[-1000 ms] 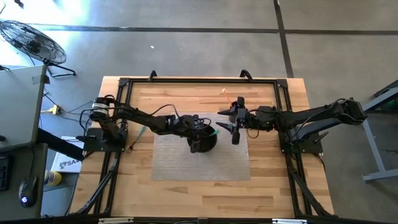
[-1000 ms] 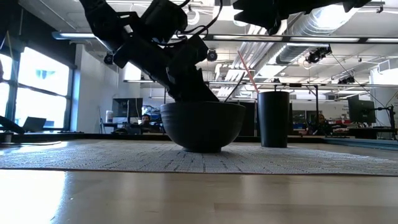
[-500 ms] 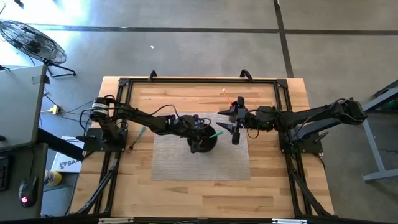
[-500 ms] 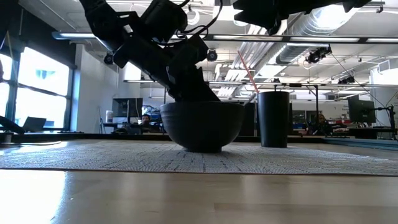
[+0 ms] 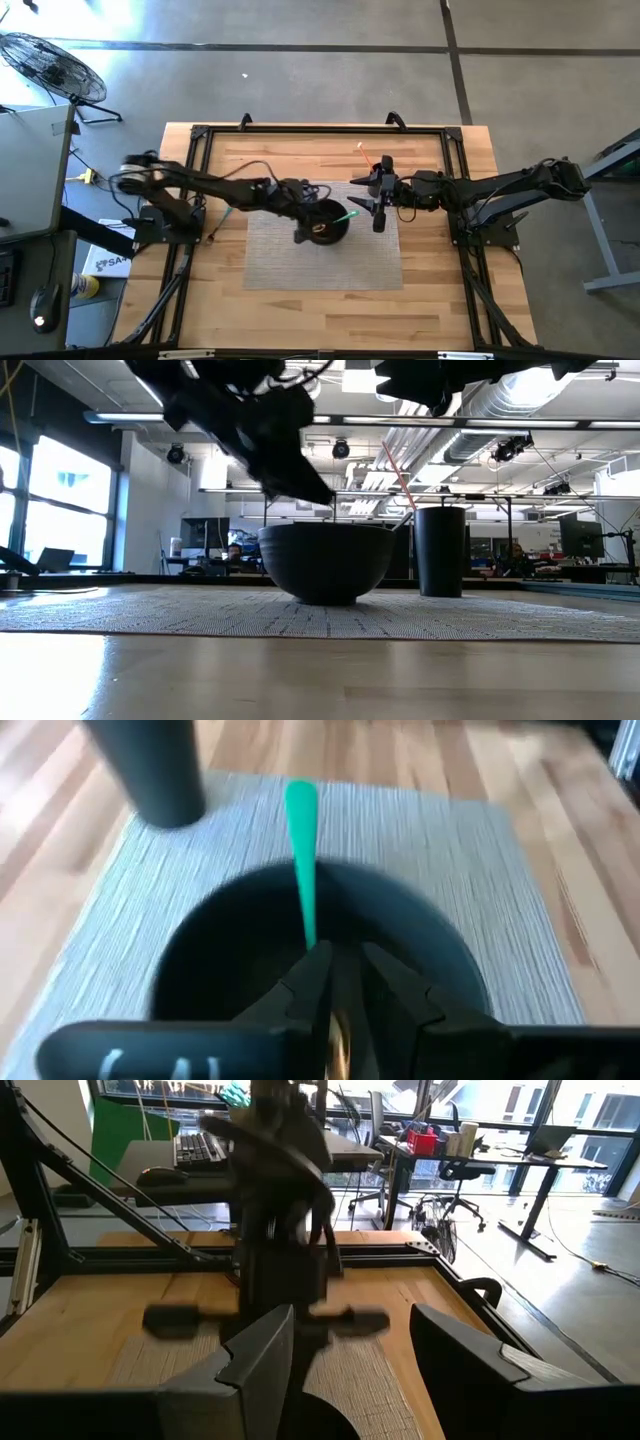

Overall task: Pick & Place Utensil
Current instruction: Put the blue fork into the black bowl

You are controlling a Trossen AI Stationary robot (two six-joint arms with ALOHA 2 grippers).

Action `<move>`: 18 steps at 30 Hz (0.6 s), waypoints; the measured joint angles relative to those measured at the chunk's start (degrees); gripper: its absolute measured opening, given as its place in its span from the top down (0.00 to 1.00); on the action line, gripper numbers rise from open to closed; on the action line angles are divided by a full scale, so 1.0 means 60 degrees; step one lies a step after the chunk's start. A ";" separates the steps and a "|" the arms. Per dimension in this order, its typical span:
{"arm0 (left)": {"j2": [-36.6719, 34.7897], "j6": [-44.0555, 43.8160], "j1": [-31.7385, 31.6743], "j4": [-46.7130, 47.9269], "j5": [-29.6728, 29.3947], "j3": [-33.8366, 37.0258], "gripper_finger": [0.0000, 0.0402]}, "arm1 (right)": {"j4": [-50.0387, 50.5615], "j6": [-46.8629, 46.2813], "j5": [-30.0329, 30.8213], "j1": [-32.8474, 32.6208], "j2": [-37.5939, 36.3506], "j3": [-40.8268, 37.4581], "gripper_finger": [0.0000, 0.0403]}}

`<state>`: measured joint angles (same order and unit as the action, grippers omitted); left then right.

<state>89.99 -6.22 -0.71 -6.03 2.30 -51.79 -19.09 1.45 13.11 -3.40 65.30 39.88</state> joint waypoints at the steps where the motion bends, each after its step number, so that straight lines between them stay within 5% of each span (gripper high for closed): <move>1: -0.0302 -0.0001 0.0021 0.0469 -0.0085 0.0003 0.87 | 0.0006 0.0000 0.0002 0.0000 0.0000 0.0000 0.51; 8: -0.1966 -0.0621 0.0683 0.4555 -0.1592 0.0008 0.87 | 0.0010 -0.0015 -0.0001 -0.0004 0.0000 0.0000 0.51; 18: -0.2578 -0.5538 0.1362 0.9784 -0.2707 0.0353 0.87 | -0.0057 -0.0023 -0.0001 -0.0004 0.0000 0.0004 0.51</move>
<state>74.53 -39.45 7.47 52.67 -13.94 -49.67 -19.43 1.31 13.10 -3.42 65.30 39.90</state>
